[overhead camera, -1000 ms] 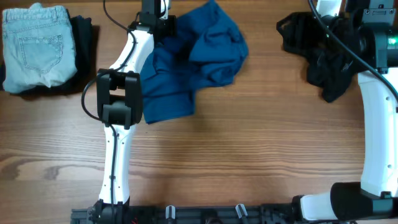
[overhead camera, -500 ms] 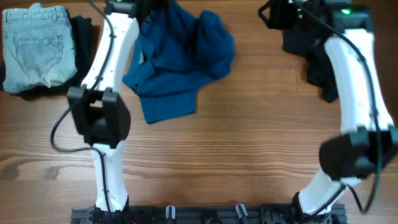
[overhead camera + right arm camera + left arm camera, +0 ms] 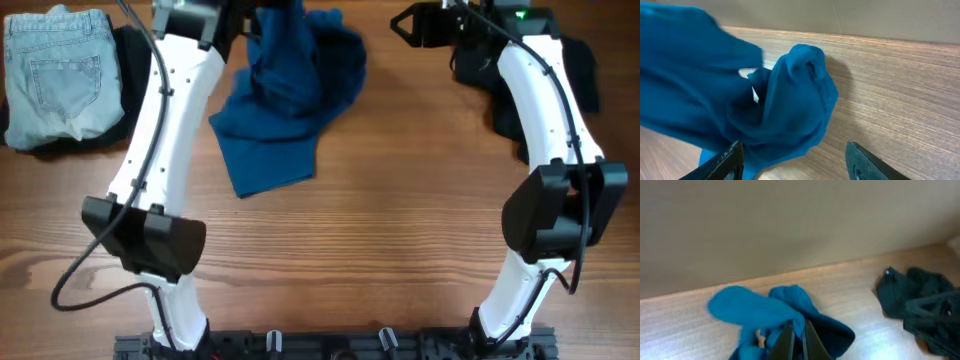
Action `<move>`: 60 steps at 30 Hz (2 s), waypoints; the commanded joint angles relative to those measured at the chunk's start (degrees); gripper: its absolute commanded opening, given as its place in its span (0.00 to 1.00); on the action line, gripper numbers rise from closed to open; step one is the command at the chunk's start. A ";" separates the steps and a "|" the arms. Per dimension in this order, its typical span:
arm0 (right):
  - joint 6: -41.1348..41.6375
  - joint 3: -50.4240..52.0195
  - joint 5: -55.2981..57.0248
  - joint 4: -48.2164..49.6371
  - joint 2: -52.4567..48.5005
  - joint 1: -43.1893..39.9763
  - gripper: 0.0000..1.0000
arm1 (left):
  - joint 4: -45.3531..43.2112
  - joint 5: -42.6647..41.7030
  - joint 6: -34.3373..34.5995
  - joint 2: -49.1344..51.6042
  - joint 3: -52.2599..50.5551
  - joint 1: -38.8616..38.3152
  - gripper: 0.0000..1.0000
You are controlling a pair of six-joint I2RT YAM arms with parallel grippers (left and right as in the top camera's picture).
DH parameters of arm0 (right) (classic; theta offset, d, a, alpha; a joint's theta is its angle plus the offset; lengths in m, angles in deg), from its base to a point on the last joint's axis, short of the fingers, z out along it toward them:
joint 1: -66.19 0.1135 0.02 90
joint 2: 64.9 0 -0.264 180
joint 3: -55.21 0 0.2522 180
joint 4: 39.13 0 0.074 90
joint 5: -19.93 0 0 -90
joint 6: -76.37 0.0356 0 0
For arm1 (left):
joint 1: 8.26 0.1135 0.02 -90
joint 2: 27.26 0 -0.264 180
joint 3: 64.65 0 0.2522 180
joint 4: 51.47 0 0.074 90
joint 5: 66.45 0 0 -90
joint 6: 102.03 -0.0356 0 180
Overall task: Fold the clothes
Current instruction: 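Grasp the teal shirt corner with the left gripper and lift, then raise the teal shirt high with the left gripper, letting it hang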
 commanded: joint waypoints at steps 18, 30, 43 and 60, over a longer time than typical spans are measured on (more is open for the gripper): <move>-0.83 -0.42 -2.99 -2.21 0.48 0.48 0.65 | -0.46 13.07 -3.43 -27.10 0.50 -5.97 0.04; -1.33 -0.42 -5.60 -2.21 0.48 0.39 0.65 | 0.15 12.15 -3.43 -18.08 0.48 -6.01 0.04; 4.68 -0.70 -14.01 -0.98 5.60 -17.84 0.65 | -2.62 -17.31 2.45 -11.47 0.50 -16.22 0.04; 4.52 -0.70 -15.02 -2.69 5.64 -26.93 0.65 | -43.41 -23.08 13.92 -14.36 0.50 -24.13 0.04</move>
